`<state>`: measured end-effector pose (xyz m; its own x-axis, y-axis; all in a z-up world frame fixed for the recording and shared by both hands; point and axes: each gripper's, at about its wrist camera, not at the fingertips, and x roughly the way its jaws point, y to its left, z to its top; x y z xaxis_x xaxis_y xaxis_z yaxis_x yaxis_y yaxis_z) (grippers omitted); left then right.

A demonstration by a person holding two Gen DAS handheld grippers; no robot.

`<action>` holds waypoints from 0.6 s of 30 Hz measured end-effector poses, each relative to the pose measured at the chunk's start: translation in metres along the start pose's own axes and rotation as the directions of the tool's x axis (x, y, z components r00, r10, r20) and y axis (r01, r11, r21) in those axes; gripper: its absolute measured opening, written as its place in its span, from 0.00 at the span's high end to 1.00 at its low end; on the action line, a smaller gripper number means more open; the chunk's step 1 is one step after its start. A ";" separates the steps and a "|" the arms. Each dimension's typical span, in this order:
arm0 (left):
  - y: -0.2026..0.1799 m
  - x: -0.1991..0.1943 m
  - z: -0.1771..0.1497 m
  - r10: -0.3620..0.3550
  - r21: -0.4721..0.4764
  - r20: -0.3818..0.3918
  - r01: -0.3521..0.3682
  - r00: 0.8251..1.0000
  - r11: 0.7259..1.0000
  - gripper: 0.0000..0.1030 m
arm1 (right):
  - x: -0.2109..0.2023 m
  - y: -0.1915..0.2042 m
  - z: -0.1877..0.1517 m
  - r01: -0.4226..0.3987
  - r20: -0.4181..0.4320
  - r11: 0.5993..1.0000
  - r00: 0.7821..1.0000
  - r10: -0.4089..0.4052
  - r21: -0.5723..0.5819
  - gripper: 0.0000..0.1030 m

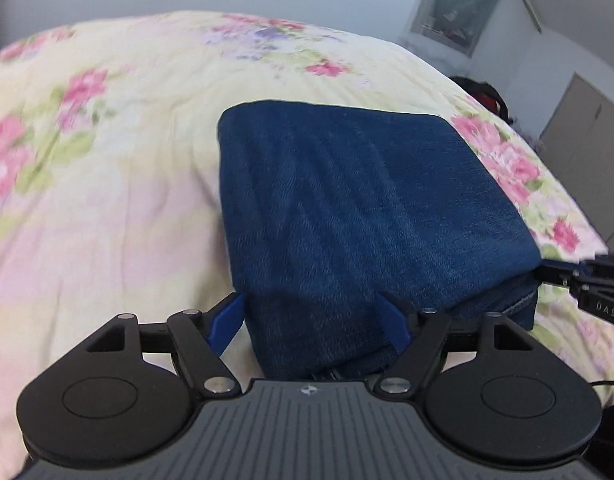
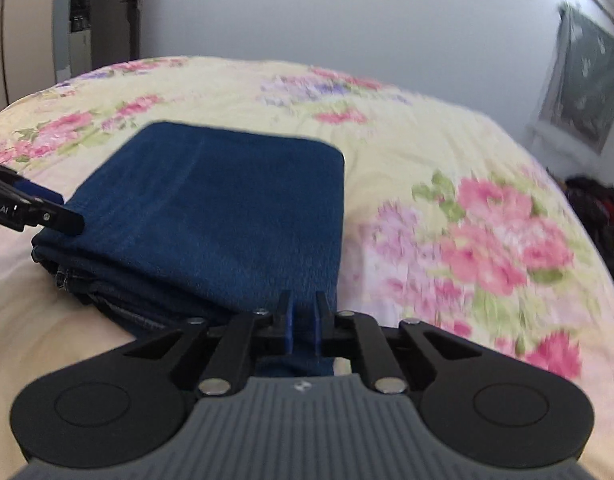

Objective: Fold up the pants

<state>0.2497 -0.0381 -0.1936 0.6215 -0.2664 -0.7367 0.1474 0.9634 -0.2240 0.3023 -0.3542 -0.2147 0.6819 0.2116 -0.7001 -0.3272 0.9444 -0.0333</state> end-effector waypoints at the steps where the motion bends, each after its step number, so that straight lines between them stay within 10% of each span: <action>1: 0.002 -0.008 -0.002 -0.001 -0.003 0.017 0.001 1.000 1.000 0.20 | -0.005 -0.005 -0.001 0.013 -0.001 1.000 1.000 -0.013 0.027 0.96; 6: -0.005 -0.043 0.003 -0.063 0.002 0.192 0.064 0.979 0.998 0.20 | -0.041 0.010 0.021 -0.039 0.190 0.999 0.981 0.037 0.008 0.92; 11: -0.017 -0.014 0.004 -0.020 0.065 0.055 0.017 0.998 0.998 0.20 | -0.032 0.052 0.048 -0.050 0.225 0.994 0.972 0.071 -0.096 0.92; 18: 0.015 -0.015 0.000 -0.069 0.062 -0.075 0.073 0.995 0.995 0.16 | 0.001 0.044 0.036 -0.112 -0.027 0.986 0.994 0.109 -0.126 0.79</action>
<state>0.2421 -0.0200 -0.1856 0.5506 -0.3333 -0.7653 0.2403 0.9413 -0.2371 0.3119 -0.3031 -0.1914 0.6245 0.3068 -0.7183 -0.4814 0.8754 -0.0446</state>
